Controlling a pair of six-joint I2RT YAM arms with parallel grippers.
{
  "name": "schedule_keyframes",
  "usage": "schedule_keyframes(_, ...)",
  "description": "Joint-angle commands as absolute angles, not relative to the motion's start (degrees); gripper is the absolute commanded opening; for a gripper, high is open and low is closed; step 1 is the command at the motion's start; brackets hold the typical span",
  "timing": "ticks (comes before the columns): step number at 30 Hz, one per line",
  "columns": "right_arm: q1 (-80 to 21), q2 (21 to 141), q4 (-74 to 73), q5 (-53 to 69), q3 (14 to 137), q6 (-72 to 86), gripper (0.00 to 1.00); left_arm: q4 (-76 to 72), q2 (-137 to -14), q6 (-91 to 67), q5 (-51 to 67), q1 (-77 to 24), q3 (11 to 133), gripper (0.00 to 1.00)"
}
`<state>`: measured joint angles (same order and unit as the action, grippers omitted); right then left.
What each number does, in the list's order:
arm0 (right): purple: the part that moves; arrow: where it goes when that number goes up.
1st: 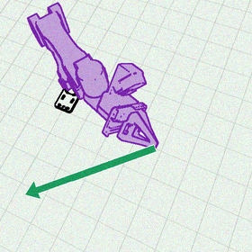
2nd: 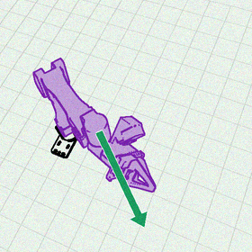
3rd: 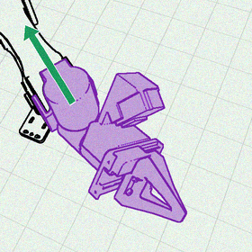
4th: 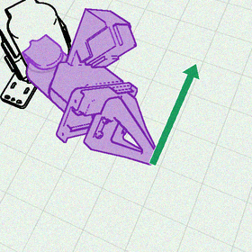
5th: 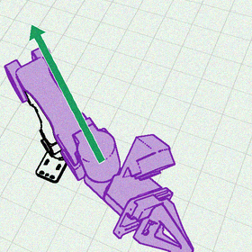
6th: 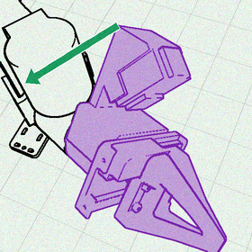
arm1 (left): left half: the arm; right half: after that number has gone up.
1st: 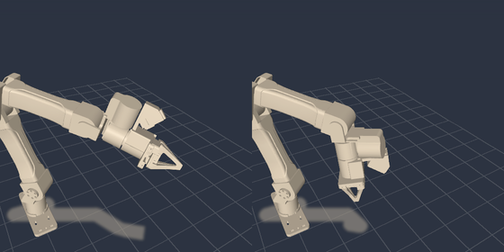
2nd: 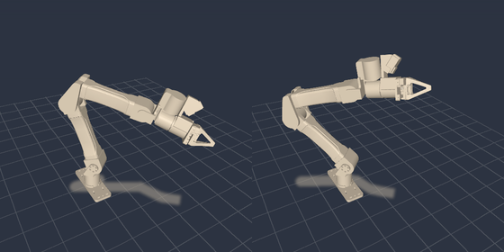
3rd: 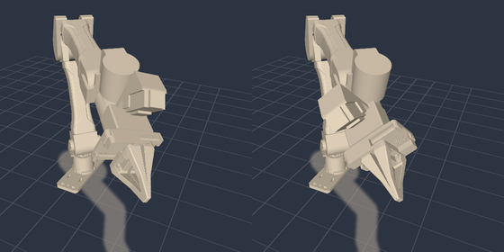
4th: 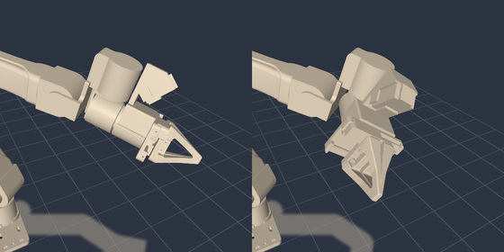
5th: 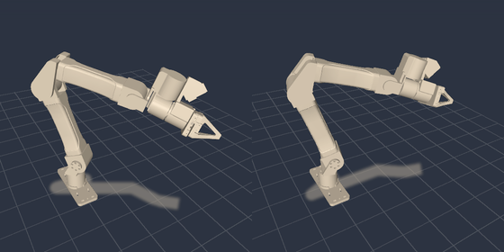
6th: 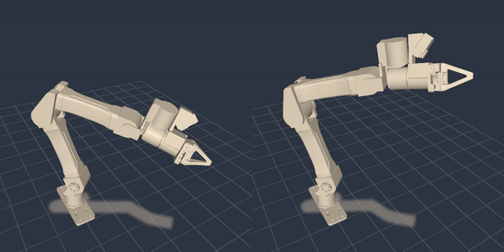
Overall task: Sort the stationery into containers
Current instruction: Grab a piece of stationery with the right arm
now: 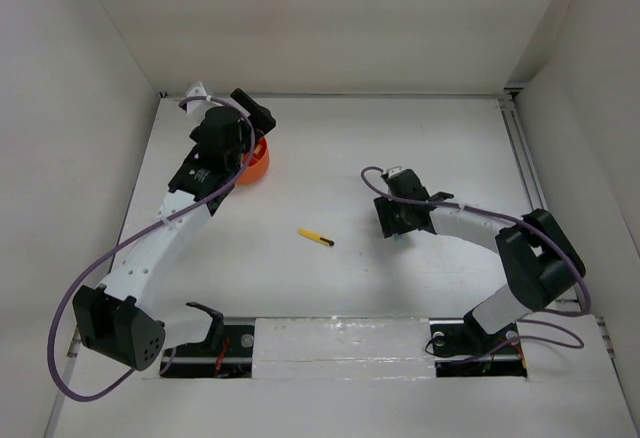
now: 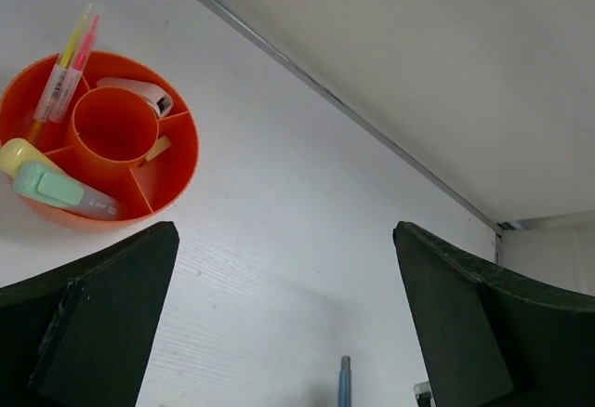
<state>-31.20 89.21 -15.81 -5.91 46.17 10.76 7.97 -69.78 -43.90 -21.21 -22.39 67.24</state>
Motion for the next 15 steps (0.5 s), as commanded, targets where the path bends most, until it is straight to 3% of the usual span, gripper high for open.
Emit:
schedule_keyframes(1, -31.46, 93.07, -16.43, -2.29, 45.44, 12.57, 0.62, 7.91, -68.55, -42.98, -19.07, -22.32, 68.29, 1.0)
schedule_keyframes(2, -31.46, 93.08, -16.44, -2.29, 45.44, 12.57, 0.54, 7.91, -68.55, -42.98, -18.38, -22.32, 68.9, 1.0)
schedule_keyframes(5, -31.99, 93.6, -15.91, -2.29, 43.77, 13.62, 0.16, 7.91, -68.55, -42.98, -18.37, -22.32, 68.91, 1.0)
schedule_keyframes(7, -31.99, 94.39, -15.38, -2.29, 43.77, 13.62, 0.0, 7.38, -69.08, -42.45, -17.75, -22.32, 68.91, 1.0)
schedule_keyframes(11, -31.99, 93.88, -11.17, 2.19, 43.25, 12.92, 0.0, 5.72, -71.09, -41.14, -12.85, -22.32, 68.38, 1.0)
schedule_keyframes(15, -31.99, 88.34, -4.93, 2.2, 43.77, 13.45, 0.0, 1.58, -74.09, -39.81, 2.26, -22.32, 68.91, 1.0)
